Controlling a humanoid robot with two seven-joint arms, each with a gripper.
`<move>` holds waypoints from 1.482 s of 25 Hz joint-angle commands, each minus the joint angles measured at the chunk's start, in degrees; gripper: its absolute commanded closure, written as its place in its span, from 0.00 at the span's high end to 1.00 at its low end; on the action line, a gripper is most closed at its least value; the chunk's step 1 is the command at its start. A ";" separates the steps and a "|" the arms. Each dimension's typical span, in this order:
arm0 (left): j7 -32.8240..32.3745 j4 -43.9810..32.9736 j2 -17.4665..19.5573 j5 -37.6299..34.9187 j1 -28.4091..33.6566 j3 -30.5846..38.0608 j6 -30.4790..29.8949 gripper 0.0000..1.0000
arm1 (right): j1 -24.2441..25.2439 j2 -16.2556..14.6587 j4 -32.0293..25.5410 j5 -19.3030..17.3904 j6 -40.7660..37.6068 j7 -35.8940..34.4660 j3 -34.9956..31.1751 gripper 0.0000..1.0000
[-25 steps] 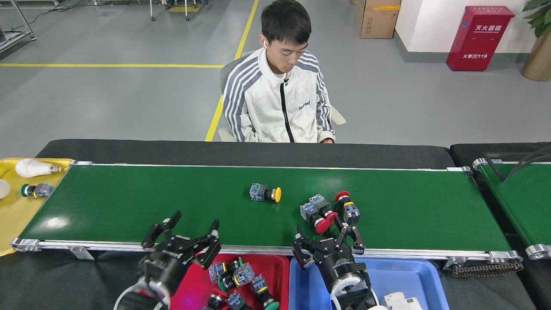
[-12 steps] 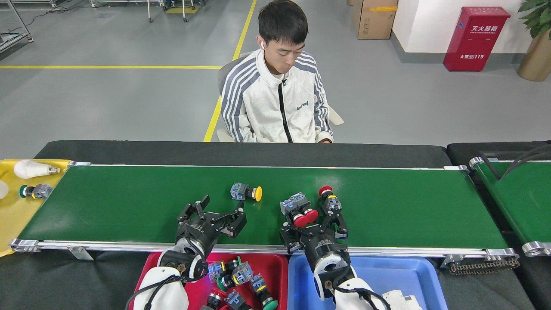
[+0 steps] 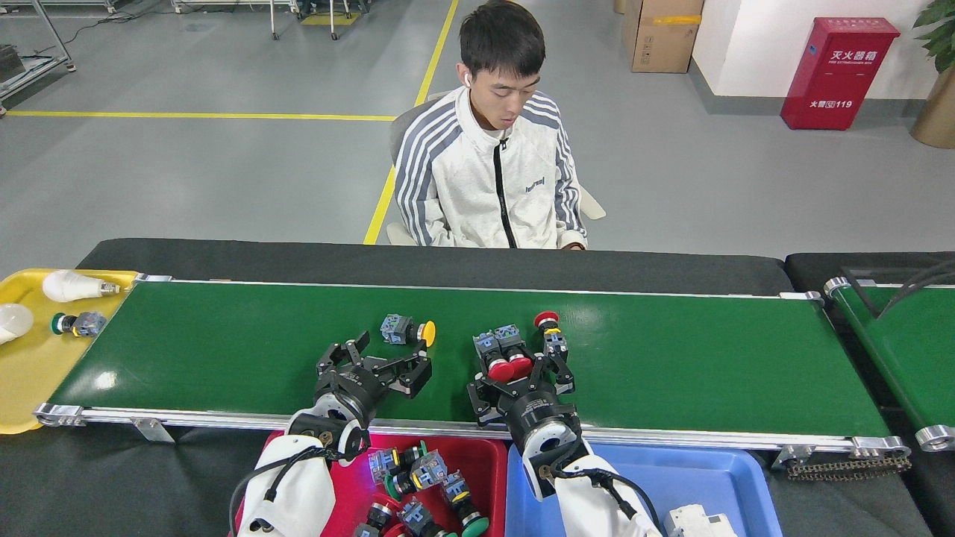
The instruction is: Pick switch part from conveyor to tray
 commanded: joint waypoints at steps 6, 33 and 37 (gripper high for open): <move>0.54 1.01 0.74 -0.06 -2.48 0.66 3.50 1.00 | 2.50 -1.79 -10.32 0.21 -0.31 -3.24 1.91 0.04; 5.46 3.38 3.20 0.03 -1.60 1.62 20.12 0.35 | 26.67 -11.55 -40.20 0.03 -24.22 -2.80 -11.10 1.00; 4.94 -19.12 7.51 -0.06 11.49 0.04 7.37 0.36 | 33.44 -11.28 -43.71 0.03 -21.49 -3.59 -30.17 1.00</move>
